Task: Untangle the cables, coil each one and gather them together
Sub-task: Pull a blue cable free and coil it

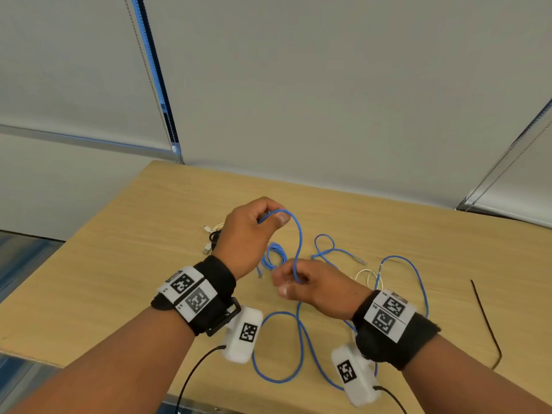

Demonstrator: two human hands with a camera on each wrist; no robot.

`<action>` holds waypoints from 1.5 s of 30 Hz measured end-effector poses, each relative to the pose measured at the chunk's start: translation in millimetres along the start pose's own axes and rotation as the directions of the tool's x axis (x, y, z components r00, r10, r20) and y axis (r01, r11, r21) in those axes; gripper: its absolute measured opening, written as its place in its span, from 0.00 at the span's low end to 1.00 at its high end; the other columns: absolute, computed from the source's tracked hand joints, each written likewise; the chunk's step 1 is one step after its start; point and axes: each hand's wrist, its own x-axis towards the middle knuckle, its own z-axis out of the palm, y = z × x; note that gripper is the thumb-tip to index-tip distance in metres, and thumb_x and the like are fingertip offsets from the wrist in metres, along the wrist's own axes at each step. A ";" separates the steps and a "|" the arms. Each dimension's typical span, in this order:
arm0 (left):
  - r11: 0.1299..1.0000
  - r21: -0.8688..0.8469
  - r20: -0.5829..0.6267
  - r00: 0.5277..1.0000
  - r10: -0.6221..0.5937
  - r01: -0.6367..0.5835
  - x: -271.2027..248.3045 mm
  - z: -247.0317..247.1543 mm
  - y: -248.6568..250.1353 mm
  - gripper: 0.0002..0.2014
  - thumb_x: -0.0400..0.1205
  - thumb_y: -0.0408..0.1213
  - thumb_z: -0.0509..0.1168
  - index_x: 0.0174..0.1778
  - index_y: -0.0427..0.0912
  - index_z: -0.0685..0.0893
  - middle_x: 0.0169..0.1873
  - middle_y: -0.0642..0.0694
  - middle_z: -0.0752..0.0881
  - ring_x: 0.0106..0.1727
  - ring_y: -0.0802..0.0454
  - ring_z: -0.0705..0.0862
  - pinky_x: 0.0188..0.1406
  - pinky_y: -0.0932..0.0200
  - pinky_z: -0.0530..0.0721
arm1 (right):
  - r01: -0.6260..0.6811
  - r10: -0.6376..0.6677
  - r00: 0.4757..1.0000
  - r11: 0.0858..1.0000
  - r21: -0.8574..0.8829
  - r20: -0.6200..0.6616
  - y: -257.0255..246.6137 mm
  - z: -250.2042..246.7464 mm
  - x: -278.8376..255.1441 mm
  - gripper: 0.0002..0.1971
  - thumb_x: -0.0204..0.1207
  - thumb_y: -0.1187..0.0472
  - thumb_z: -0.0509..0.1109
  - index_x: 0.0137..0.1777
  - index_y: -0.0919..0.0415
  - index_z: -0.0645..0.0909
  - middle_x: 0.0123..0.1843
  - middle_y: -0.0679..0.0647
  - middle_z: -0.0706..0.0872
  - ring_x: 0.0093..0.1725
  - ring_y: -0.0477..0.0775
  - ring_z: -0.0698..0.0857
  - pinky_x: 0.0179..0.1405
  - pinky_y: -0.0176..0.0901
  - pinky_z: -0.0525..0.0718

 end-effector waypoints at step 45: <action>0.829 -0.338 0.418 0.860 -0.292 0.446 -42.3 121.3 9.8 0.09 0.83 0.45 0.70 0.36 0.56 0.89 0.25 0.51 0.75 0.22 0.57 0.69 0.25 0.61 0.78 | 0.141 -0.025 0.971 0.863 0.485 -0.238 -9.3 -85.5 -32.5 0.11 0.85 0.57 0.69 0.60 0.56 0.91 0.56 0.45 0.94 0.44 0.44 0.93 0.35 0.34 0.87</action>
